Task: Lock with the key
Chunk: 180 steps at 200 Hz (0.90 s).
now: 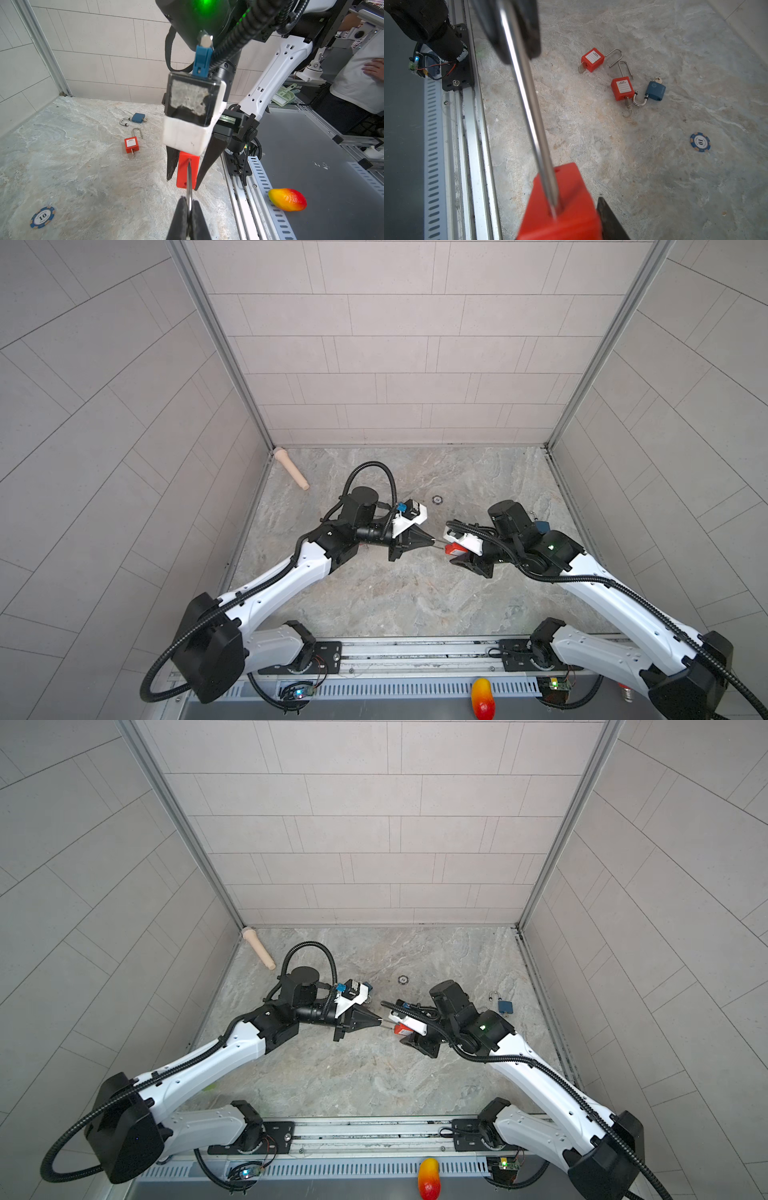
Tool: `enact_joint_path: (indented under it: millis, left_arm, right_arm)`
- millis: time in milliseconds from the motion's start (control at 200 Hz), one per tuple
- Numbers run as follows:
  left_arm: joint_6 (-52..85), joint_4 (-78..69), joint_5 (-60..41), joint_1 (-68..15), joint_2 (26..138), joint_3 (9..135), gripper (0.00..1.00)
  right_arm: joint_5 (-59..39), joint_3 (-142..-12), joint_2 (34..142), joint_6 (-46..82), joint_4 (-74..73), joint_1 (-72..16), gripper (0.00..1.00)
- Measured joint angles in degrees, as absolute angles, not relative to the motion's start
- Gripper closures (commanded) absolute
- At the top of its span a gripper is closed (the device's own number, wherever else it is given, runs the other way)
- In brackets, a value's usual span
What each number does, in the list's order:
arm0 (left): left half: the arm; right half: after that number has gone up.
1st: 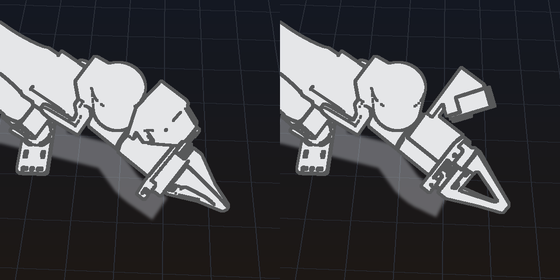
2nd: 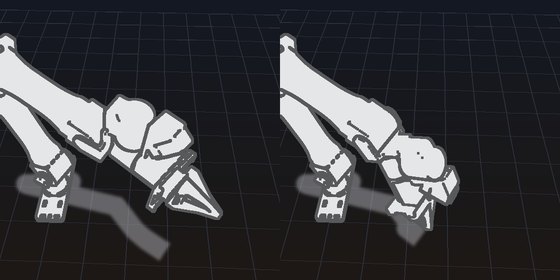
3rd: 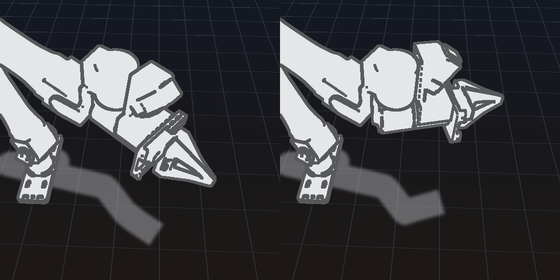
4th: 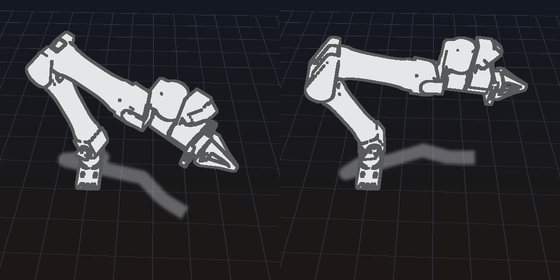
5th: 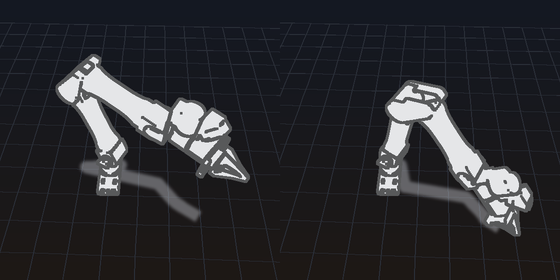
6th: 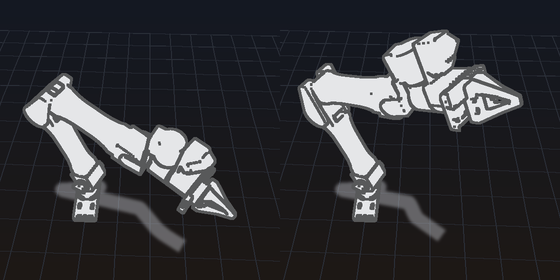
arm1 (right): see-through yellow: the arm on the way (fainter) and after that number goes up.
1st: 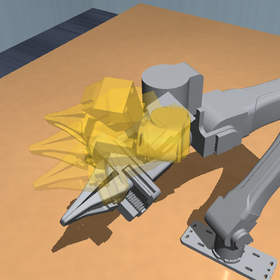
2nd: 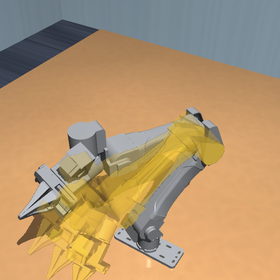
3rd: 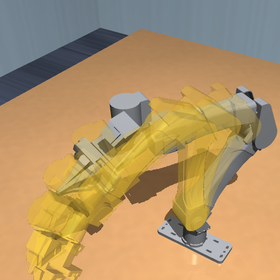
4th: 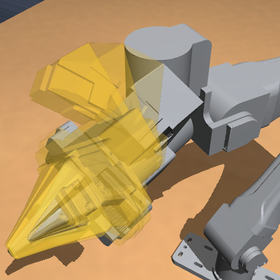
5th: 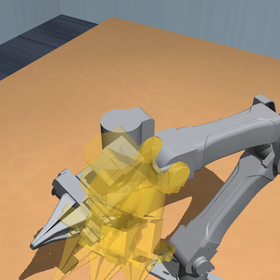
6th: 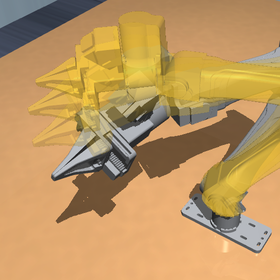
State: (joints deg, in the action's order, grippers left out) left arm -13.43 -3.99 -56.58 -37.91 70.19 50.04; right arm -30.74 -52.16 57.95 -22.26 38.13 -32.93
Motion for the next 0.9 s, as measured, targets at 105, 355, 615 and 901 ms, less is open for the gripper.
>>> enact_joint_path:
  millis: [105,355,615,901]
  left_arm:
    - [-13.5,-4.0,-56.6,-37.9,70.4,50.1,1.0]
    - [-13.5,-4.0,-56.1,-38.2,70.8,50.3,1.0]
    - [-13.6,-4.4,-54.7,-39.4,71.3,50.6,1.0]
    - [-14.2,-4.6,-52.7,-41.0,72.4,50.5,1.0]
  right_arm:
    - [-31.1,-52.2,57.9,-22.4,38.6,-32.9,0.72]
    - [-32.2,-52.2,57.9,-22.9,39.4,-32.8,0.81]
    - [-32.6,-52.0,57.9,-23.1,39.8,-32.7,0.85]
    - [-34.9,-51.5,60.2,-22.7,41.3,-32.4,0.87]
